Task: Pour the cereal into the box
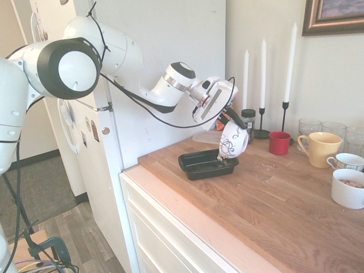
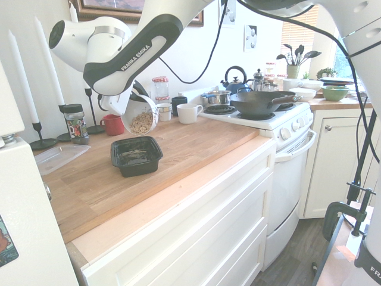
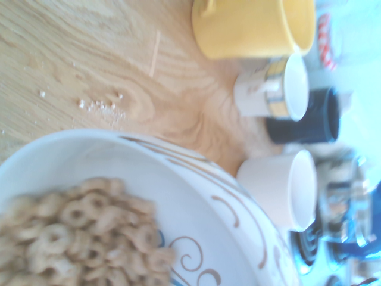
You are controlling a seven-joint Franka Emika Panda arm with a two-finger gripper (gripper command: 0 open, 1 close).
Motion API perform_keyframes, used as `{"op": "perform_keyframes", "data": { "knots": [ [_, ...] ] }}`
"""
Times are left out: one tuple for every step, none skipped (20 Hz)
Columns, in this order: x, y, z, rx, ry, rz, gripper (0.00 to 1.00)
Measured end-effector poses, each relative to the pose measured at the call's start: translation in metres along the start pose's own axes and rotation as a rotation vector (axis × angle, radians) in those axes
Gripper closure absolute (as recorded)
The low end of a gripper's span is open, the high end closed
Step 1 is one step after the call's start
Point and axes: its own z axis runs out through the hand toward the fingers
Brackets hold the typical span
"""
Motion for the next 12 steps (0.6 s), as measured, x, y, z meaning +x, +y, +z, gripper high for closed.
{"op": "perform_keyframes", "data": {
  "knots": [
    [-0.001,-0.003,-0.002,-0.009,0.019,-0.009,1.00],
    [-0.003,-0.006,-0.003,-0.016,0.032,-0.017,1.00],
    [-0.005,-0.008,-0.004,-0.023,0.043,-0.025,1.00],
    [-0.007,-0.011,-0.006,-0.028,0.053,-0.031,1.00],
    [-0.008,-0.014,-0.007,-0.031,0.062,-0.034,1.00],
    [-0.010,-0.016,-0.008,-0.035,0.072,-0.039,1.00],
    [-0.011,-0.017,-0.008,-0.040,0.084,-0.042,1.00],
    [-0.012,-0.018,-0.008,-0.045,0.099,-0.044,1.00],
    [-0.013,-0.020,-0.009,-0.051,0.116,-0.044,1.00],
    [-0.015,-0.022,-0.009,-0.057,0.132,-0.050,1.00],
    [-0.019,-0.024,-0.010,-0.064,0.155,-0.056,1.00],
    [-0.024,-0.028,-0.011,-0.070,0.176,-0.063,1.00]
  ]
}}
